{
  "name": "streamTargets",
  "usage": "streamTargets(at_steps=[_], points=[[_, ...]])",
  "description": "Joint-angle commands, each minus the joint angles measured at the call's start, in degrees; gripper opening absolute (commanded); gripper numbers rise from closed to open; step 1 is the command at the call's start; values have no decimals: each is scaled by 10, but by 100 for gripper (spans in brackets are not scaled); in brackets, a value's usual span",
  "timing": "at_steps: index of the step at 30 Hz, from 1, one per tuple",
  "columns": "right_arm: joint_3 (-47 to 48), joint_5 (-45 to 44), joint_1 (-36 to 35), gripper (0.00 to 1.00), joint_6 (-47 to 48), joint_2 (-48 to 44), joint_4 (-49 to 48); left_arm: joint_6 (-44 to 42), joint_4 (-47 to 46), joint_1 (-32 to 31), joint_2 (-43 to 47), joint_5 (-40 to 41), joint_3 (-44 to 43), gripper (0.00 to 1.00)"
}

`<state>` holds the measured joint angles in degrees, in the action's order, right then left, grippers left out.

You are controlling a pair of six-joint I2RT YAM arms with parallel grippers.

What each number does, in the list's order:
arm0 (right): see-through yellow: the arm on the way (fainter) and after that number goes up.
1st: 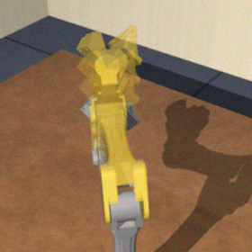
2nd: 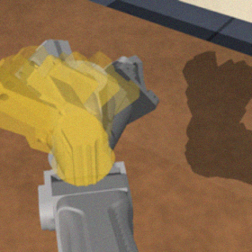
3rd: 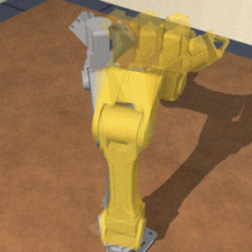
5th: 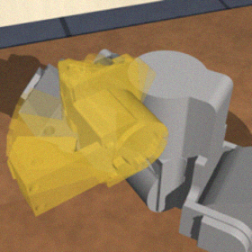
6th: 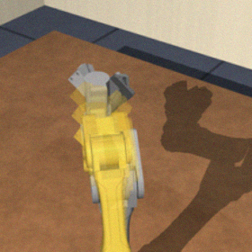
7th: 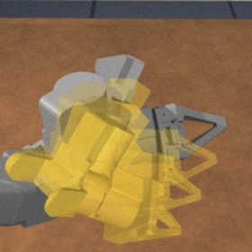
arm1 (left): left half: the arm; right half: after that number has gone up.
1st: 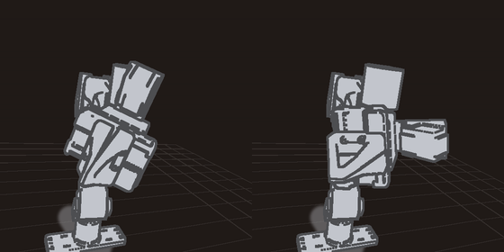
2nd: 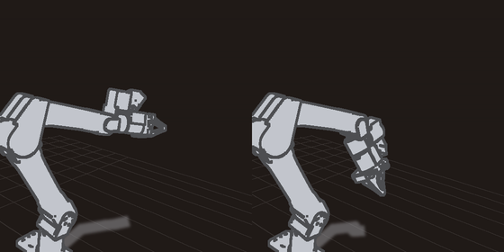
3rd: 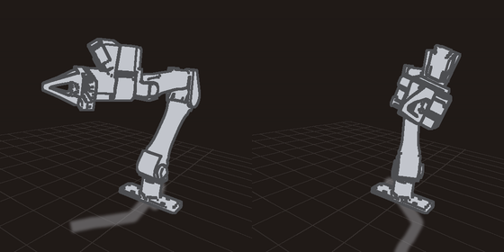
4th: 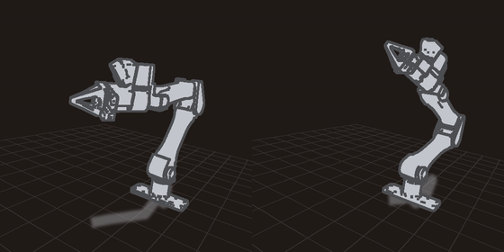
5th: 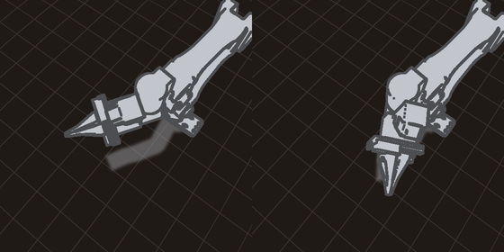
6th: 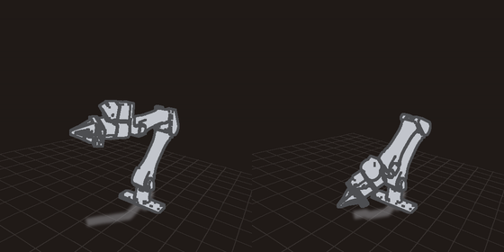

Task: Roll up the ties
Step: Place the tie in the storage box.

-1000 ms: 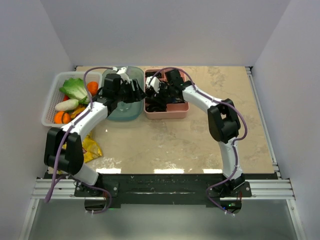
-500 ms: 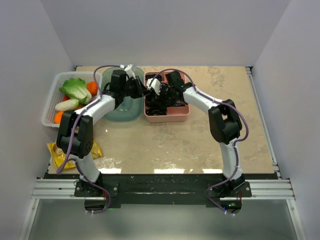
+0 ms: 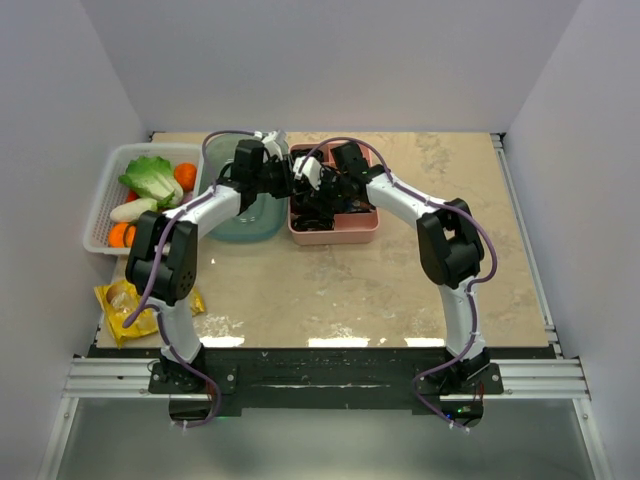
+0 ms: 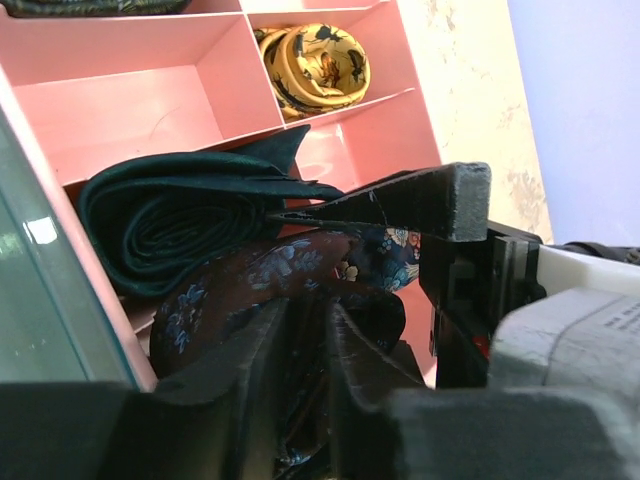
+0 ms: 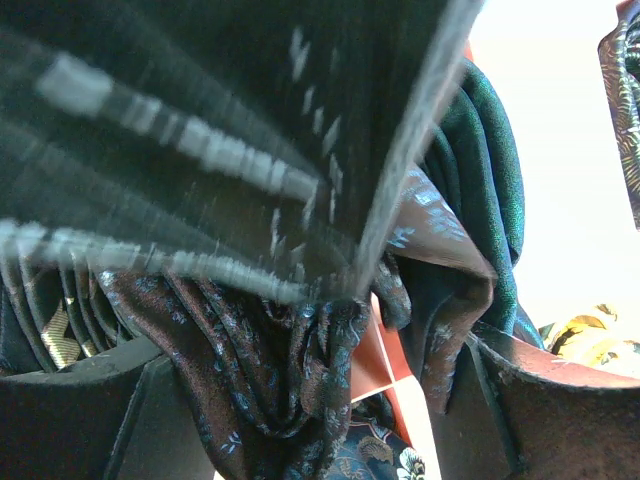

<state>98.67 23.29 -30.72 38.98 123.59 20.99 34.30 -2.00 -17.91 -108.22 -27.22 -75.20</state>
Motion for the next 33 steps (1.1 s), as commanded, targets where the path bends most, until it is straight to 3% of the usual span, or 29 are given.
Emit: streamTargets(at_steps=[1,4,9,17,23,33], points=[[8,10,-6,72,-8,-21,47,-34,16,-5,6,-2,-23,36],[12,15,-6,72,-9,-21,49,-50,38,-7,11,13,-26,37],[15,18,-6,72,-11,-27,56,-72,60,-8,0,19,-34,23],[-10,14,-6,76,-15,-64,48,-85,66,-10,-9,17,-30,12],[-38,8,-6,90,-26,-102,22,-96,74,-15,-16,9,-25,3],[-23,-37,-4,99,-93,-127,15,-93,65,-16,-30,23,-7,1]])
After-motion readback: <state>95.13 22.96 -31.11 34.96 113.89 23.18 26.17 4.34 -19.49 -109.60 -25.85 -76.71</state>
